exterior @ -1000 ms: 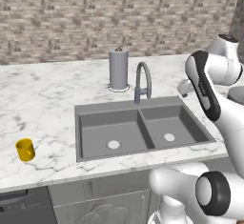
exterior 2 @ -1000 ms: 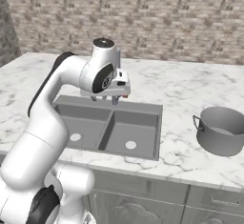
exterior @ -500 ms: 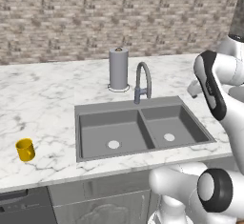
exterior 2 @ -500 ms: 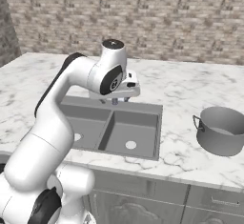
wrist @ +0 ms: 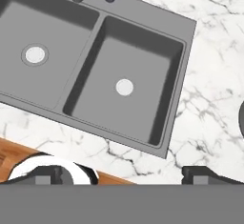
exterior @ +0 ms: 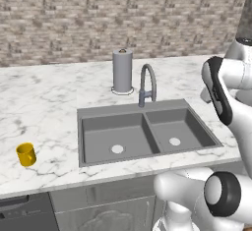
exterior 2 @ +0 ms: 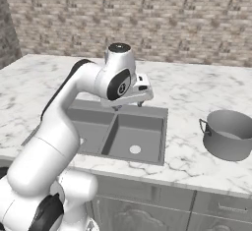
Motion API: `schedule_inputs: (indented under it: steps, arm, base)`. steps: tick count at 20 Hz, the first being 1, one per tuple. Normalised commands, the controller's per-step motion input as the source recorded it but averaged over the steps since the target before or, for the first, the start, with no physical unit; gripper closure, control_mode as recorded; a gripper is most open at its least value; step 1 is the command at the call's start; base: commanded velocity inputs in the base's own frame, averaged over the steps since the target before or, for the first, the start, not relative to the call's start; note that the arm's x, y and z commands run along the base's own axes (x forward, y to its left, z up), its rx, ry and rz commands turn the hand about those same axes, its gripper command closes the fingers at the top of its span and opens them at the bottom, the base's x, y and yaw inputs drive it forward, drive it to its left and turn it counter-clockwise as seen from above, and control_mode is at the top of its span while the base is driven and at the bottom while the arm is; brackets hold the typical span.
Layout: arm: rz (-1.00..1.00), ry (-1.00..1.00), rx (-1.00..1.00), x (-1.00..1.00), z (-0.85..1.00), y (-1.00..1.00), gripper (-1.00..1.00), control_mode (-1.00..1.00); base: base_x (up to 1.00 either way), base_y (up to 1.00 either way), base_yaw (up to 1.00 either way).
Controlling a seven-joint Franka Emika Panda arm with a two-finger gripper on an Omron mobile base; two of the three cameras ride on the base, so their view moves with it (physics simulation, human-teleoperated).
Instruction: Place the pot in the left basin and the mug in the right basin of the sink.
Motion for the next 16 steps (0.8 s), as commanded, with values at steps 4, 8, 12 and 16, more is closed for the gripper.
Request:
schedule_inputs:
  steps: [4, 8, 12, 16]
  arm:
    - [0.0, 0.01, -0.04, 0.0, -0.05, -0.47, -1.0, -1.0]
    - [0.0, 0.05, 0.0, 0.0, 0.0, -0.51, -1.0, -1.0]
    - [0.0, 0.06, 0.0, 0.0, 0.0, -0.48, -1.0, -1.0]
    - [0.0, 0.07, 0.0, 0.0, 0.0, -0.46, -1.0, -1.0]
  base:
    - [0.0, 0.0, 0.0]
    - [0.0, 0.0, 0.0]
    - [0.0, 0.0, 0.0]
    - [0.0, 0.0, 0.0]
